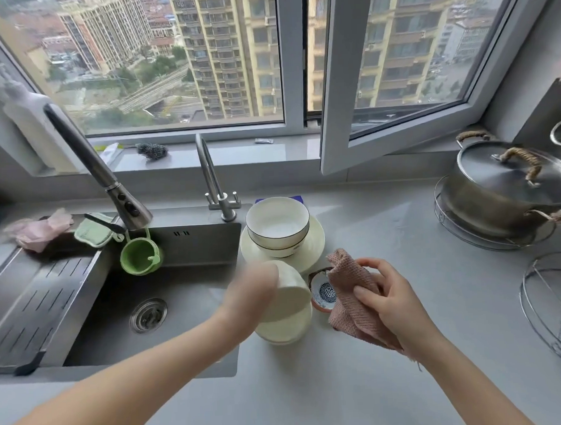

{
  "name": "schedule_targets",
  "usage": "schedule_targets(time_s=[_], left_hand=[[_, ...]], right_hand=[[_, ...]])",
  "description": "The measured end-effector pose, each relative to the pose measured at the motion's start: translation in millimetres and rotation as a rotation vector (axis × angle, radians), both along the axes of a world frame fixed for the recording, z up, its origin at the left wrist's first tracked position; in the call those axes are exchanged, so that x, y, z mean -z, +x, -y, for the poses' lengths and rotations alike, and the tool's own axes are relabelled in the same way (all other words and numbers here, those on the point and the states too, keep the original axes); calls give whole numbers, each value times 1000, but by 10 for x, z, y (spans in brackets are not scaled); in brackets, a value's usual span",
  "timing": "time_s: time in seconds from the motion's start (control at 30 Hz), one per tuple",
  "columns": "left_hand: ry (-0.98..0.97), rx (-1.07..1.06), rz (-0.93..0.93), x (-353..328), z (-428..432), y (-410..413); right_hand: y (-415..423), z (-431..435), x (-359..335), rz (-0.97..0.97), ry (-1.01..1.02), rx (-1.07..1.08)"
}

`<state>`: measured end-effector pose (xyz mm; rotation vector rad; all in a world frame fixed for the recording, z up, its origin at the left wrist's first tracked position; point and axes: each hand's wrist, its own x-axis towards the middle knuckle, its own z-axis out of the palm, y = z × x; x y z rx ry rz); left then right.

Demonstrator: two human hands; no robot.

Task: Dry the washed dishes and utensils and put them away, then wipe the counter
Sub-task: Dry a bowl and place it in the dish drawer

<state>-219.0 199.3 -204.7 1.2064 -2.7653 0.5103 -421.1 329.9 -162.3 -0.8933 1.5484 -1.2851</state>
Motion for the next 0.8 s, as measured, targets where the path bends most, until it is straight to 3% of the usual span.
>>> schedule_targets(time_s=[0.13,0.2,0.3,0.43,0.5,0.53,0.6,0.67,0.73,0.8], left_hand=[[149,-111,-177,-250,34,36],[450,-302,-427,-321,89,110],[890,-527,-955,-362,164,254],[1218,-653,-1254,-397,184,371],[1374,-727,-1329,-385,191,408],[1418,-729,-1351,-388,191,427],[1420,-655,-1287,-402,177,455],[1396,-586,-1252,-409,152,462],[1368,-560,-1264,-418,155,492],[1310,-573,-1280,-422,227,612]], right_hand=[[152,79,-63,-46,-65,11],[242,121,-91,-87,-112,24],[429,210,-131,-130,-196,38],[712,399,-131,-217,-242,88],[831,505,-141,-402,-271,107],[879,569,-118,-592,-284,82],[999,742,-29,-1045,-291,-53],[1151,898,50,-1227,-285,-158],[1314,998,57,-1041,-179,-339],[1423,1027,47,-608,63,-603]])
